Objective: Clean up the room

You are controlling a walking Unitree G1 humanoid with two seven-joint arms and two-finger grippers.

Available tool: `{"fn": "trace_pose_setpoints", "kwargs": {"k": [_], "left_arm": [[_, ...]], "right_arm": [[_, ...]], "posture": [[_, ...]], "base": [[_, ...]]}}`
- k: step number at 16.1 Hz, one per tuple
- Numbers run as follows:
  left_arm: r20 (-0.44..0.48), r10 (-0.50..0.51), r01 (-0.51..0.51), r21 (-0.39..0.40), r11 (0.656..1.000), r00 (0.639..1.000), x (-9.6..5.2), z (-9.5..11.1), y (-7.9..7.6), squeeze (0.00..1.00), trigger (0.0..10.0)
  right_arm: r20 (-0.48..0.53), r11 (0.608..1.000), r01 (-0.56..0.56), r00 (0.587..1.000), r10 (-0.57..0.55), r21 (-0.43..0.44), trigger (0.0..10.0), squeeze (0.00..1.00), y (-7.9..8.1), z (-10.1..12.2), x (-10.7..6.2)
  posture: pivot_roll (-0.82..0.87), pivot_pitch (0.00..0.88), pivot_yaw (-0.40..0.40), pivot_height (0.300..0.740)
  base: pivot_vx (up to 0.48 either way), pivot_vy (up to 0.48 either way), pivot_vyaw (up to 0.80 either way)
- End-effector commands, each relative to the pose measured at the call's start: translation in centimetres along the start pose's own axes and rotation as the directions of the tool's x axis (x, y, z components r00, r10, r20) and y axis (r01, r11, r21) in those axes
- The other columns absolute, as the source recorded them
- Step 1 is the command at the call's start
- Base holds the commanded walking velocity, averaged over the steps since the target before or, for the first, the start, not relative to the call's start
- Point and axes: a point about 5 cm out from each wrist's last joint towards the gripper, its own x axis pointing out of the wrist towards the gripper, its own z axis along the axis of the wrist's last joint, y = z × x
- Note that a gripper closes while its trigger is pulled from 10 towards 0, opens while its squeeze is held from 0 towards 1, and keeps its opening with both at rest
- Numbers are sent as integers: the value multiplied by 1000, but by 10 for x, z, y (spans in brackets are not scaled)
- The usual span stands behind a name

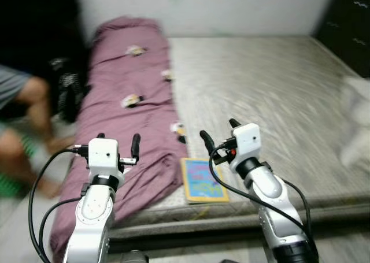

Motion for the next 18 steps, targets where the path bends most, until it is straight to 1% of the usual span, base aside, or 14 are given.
{"fn": "trace_pose_setpoints", "kwargs": {"k": [1, 3, 5, 7, 8, 9, 10, 12, 13, 14, 15, 16, 17, 18], "left_arm": [[-9, 14, -13, 25, 1000, 1000, 0, -1, 2, 0, 10000], [-8, 7, -7, 15, 1000, 1000, 1, 0, 3, 0, 10000], [-5, 9, -9, 27, 1000, 1000, 1, 0, 4, 0, 10000], [-9, 4, -4, 35, 999, 1000, 1, -1, 2, 0, 10000], [-17, 0, 1, 33, 999, 1000, 1, -4, 2, 0, 10000], [-23, 9, -9, 32, 999, 1000, 1, -5, 2, 0, 10000], [-45, 38, -37, 27, 999, 998, 0, -12, 5, 0, 10000], [-39, 61, -60, 38, 997, 997, 4, -13, 11, 0, 10000], [-40, 54, -53, 43, 998, 998, 5, -14, 11, 0, 10000], [-40, 50, -48, 47, 998, 998, 7, -14, 11, 0, 10000], [-32, 24, -22, 65, 998, 999, 8, -14, 7, 0, 10000], [-22, 27, -25, 71, 997, 999, 8, -14, 6, 0, 10000], [-26, 49, -47, 68, 997, 998, 3, -18, 10, 0, 10000], [-51, 63, -60, 51, 997, 997, 2, -23, 11, 0, 10000]], "right_arm": [[5, 1000, -2, 1000, 2, -7, 10000, 0, 1, 2, 3], [8, 1000, -3, 1000, 3, -28, 10000, 0, -2, 6, 6], [10, 999, 0, 1000, 0, -37, 10000, 0, -3, 9, 9], [6, 999, 31, 1000, -31, -22, 10000, 0, -4, 6, 8], [0, 997, 52, 999, -52, -65, 10000, 0, -5, 2, 5], [1, 996, 66, 998, -66, -66, 10000, 0, -6, 1, 4], [10, 985, 167, 986, -167, -50, 10000, 0, -20, -3, -6], [-1, 947, 317, 948, -317, -49, 10000, 0, -42, -7, -20], [-7, 935, 354, 935, -355, -29, 10000, 0, -47, -9, -25], [-14, 931, 365, 931, -365, -27, 10000, 0, -48, -11, -27], [-25, 936, 350, 936, -351, -32, 10000, 0, -44, -14, -30], [-26, 945, 325, 945, -326, -34, 10000, 0, -40, -15, -30], [-30, 949, 313, 949, -314, -44, 10000, 0, -37, -19, -29], [-30, 948, 316, 948, -317, -36, 10000, 0, -38, -19, -26]], "posture": [[8, 0, -38, 740], [-1, 0, -43, 740], [-2, 0, -42, 740], [-3, 0, -35, 740], [-8, 0, -26, 740], [-14, 0, -15, 740], [-19, 0, -3, 740], [-43, 0, 21, 740], [-48, 0, 25, 740], [-48, 0, 25, 740], [-52, 0, 31, 740], [-45, 0, 33, 740], [-51, 0, 35, 740], [-47, 0, 27, 740]], "base": [[0, 0, 800], [0, 0, 744], [0, 0, 456], [0, 0, 0], [0, 0, 0], [0, 0, 0], [0, 0, 0], [0, 0, 0], [0, 0, 0], [0, 0, 0], [0, 0, 0], [0, 0, 0], [0, 0, 0], [0, 0, 0]]}}
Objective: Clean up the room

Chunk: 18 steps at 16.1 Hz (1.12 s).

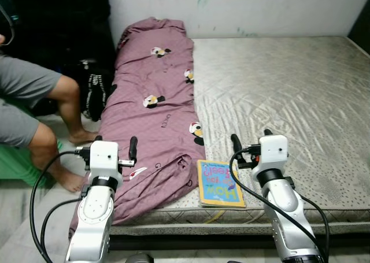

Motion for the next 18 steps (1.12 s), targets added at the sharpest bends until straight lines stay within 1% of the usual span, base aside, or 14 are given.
{"fn": "trace_pose_setpoints", "kwargs": {"k": [1, 2, 3, 4, 5, 6, 8, 9, 10, 11, 12, 13, 16, 18], "left_arm": [[-14, -4, 3, -21, 1000, 1000, 3, -1, -1, 0, 10000], [-9, -13, 12, -27, 1000, 1000, 5, 0, -3, 0, 10000], [9, -37, 37, -27, 999, 999, 12, 4, -11, 0, 10000], [45, -59, 60, -39, 997, 997, 17, 12, -21, 0, 10000], [50, -60, 62, -40, 997, 997, 18, 12, -21, 0, 10000], [46, -48, 49, -26, 998, 998, 20, 13, -19, 0, 10000], [72, -33, 35, -21, 999, 997, 24, 23, -16, 0, 10000], [74, -33, 35, -20, 999, 997, 25, 23, -15, 0, 10000], [59, -104, 107, -56, 993, 993, 22, 19, -16, 0, 10000], [61, -118, 122, -65, 990, 991, 20, 19, -17, 0, 10000], [60, -117, 120, -57, 991, 991, 17, 18, -17, 0, 10000], [37, -110, 111, -43, 993, 993, 14, 13, -17, 0, 10000], [25, -125, 126, -37, 991, 992, 19, 12, -17, 0, 10000], [29, -162, 163, -24, 986, 986, 21, 15, -21, 0, 10000]], "right_arm": [[38, 1000, 0, 999, 0, -5, 10000, 0, 0, 12, 12], [44, 1000, -3, 999, 3, -6, 10000, 0, 0, 15, 15], [57, 1000, -6, 998, 6, -7, 10000, 0, -2, 22, 21], [66, 999, 41, 997, -41, -12, 10000, 0, -13, 24, 23], [66, 999, 47, 997, -47, -11, 10000, 0, -14, 23, 23], [59, 994, 102, 993, -100, -32, 10000, 0, -16, 21, 23], [109, 996, 80, 991, -76, -33, 10000, 0, -7, 27, 25], [106, 997, 73, 992, -70, -27, 10000, 0, -5, 26, 25], [108, 1000, 15, 994, -13, -16, 10000, 0, 10, 23, 25], [106, 1000, 0, 994, 3, -30, 10000, 0, 13, 24, 25], [100, 1000, -19, 995, 20, -10, 10000, 0, 16, 23, 22], [104, 997, -36, 994, 28, 75, 10000, 0, 16, 20, 18], [92, 996, 29, 995, -36, 80, 10000, 0, 3, 15, 14], [76, 996, 32, 996, -38, 82, 10000, 0, 4, 11, 13]], "posture": [[-51, 0, 16, 740], [-65, 0, 14, 740], [-76, 0, 12, 740], [-64, 0, -14, 740], [-64, 0, -14, 740], [-70, 0, -32, 740], [-40, 0, -22, 740], [-40, 0, -22, 740], [-42, 0, -6, 740], [-41, 0, -3, 740], [-45, 0, 10, 740], [-52, 0, 25, 740], [-67, 0, 67, 740], [-70, 0, 75, 740]], "base": [[0, 0, 0], [0, 0, 0], [0, 0, 0], [0, 0, 0], [0, 0, 0], [0, 0, 0], [0, 0, 0], [0, 0, 0], [0, 0, 0], [0, 0, 0], [0, 0, 0], [0, 0, 0], [0, 0, 0], [0, 0, 0]]}}
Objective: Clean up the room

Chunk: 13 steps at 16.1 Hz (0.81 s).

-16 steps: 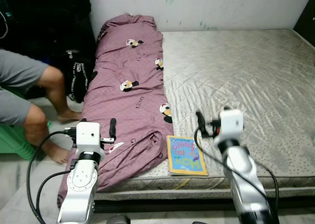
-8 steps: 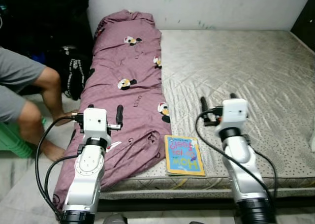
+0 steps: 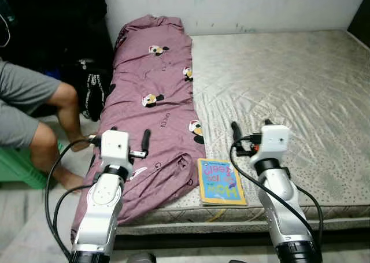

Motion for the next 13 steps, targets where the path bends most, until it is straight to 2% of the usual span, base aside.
{"fn": "trace_pose_setpoints", "kwargs": {"k": [1, 3, 5, 7, 8, 13], "left_arm": [[-20, -5, 5, 8, 1000, 1000, -1, -2, 1, 0, 10000], [-27, 18, -18, 1, 1000, 999, -6, -4, 0, 0, 10000], [-42, 44, -46, -42, 998, 998, -14, -6, 3, 0, 10000], [-46, 102, -104, -39, 994, 994, -21, -8, 9, 0, 10000], [-48, 117, -119, -34, 992, 992, -23, -9, 11, 0, 10000], [-51, 115, -117, -27, 993, 992, -24, -7, 11, 0, 10000]], "right_arm": [[12, 1000, -26, 1000, 26, -5, 10000, 0, 6, 3, 1], [18, 995, -76, 997, 77, -63, 10000, 0, 14, 5, 4], [-3, 988, -152, 988, 152, -30, 10000, 0, 22, 2, 5], [-12, 981, -186, 983, 185, -52, 10000, 0, 23, 4, 8], [-27, 981, -179, 984, 177, -77, 10000, 0, 22, 2, 10], [-29, 980, -192, 981, 190, -50, 10000, 0, 25, 2, 8]], "posture": [[-65, 0, 63, 740], [-40, 0, 19, 740], [-6, 0, -35, 740], [18, 0, -69, 740], [26, 0, -77, 740], [24, 0, -72, 740]], "base": [[0, 0, 0], [0, 0, 0], [0, 0, 0], [0, 0, 0], [0, 0, 0], [0, 0, 0]]}}
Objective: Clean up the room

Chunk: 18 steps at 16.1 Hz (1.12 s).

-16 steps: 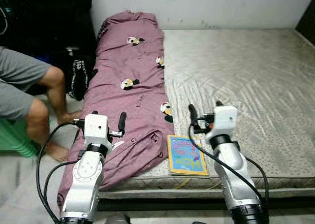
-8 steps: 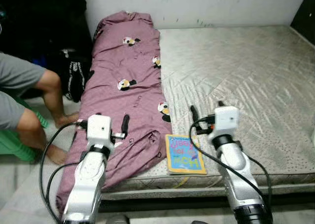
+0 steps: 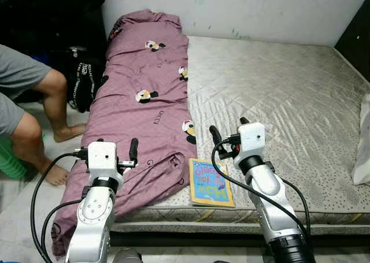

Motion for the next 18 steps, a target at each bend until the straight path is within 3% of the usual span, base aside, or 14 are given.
{"fn": "trace_pose_setpoints", "kwargs": {"k": [1, 7, 18], "left_arm": [[2, -4, 4, 11, 1000, 1000, 0, 3, -1, 0, 10000], [2, -61, 61, 6, 998, 998, 5, 5, -9, 0, 10000], [5, -71, 71, 3, 997, 997, 6, 6, -11, 0, 10000]], "right_arm": [[7, 1000, 10, 1000, -10, 9, 10000, 0, -2, 3, -1], [4, 1000, 24, 1000, -24, 1, 10000, 0, -5, 2, -5], [-4, 1000, 15, 1000, -15, 10, 10000, 0, -3, 0, -3]], "posture": [[24, 0, -72, 740], [-1, 0, -47, 740], [4, 0, -48, 740]], "base": [[0, 0, 0], [0, -224, 0], [0, -303, 0]]}}
